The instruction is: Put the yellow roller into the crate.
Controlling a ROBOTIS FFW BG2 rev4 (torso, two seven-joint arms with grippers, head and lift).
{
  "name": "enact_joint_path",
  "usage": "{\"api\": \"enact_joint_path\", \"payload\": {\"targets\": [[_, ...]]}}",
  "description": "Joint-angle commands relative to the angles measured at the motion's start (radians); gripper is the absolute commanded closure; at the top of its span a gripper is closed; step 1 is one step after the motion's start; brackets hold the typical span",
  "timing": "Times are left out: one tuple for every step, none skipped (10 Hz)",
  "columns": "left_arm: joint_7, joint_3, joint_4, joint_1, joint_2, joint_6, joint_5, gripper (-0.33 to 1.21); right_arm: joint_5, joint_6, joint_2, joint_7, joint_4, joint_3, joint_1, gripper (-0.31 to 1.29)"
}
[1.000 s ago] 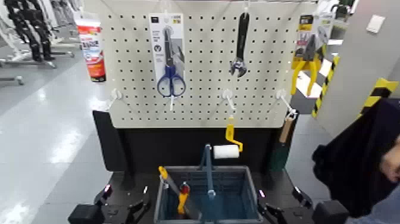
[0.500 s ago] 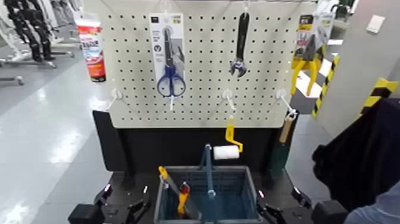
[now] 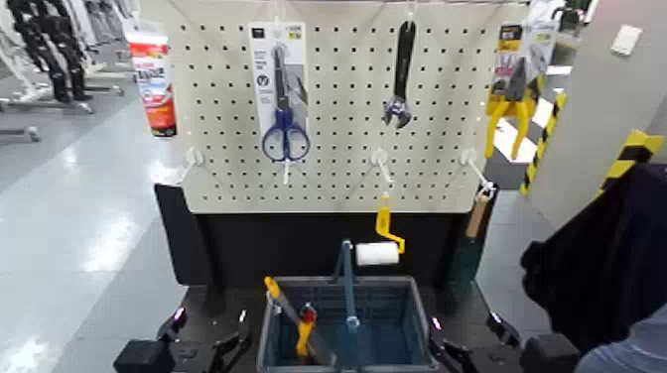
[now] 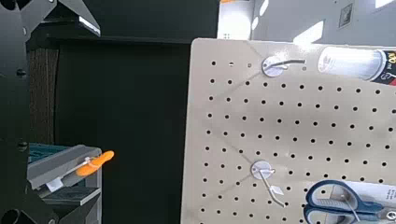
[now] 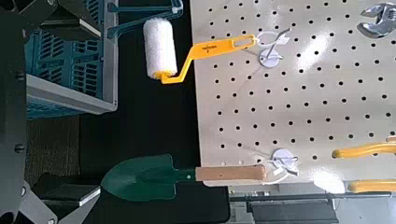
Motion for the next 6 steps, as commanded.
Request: {"api": "enact_joint_path", "payload": {"targets": [[0.000,0.001,0.000,0.002,0.000,-0.001,0.004,0.11,0.000,0.005,-0.002,0.005,-0.003,-0.003,-0.002,0.14],[0.000,0.001,0.000,0.002,0.000,-0.001,0.004,0.11,0.000,0.007,0.000,0.006,-0.003,-0.005,-0.002,0.14],[-0.002,0.001,0.000,0.002,0.000,-0.001,0.004,0.11,-0.002,0.011,0.000,0.011,-0.003,-0.006,-0.003,0.14],[0.000,0.001,0.000,0.002,0.000,-0.001,0.004,0.11,-0.002,0.022,0.001,0.025,-0.004,-0.012,-0.008,0.14],[0.000,0.001,0.000,0.002,0.000,-0.001,0.005,0.11,-0.002,0.039,0.001,0.051,-0.004,-0.023,-0.019,0.14],[0.000,0.003,0.000,0.003,0.000,-0.001,0.007,0.11,0.000,0.067,-0.002,0.087,-0.004,-0.032,-0.038,0.14]]}}
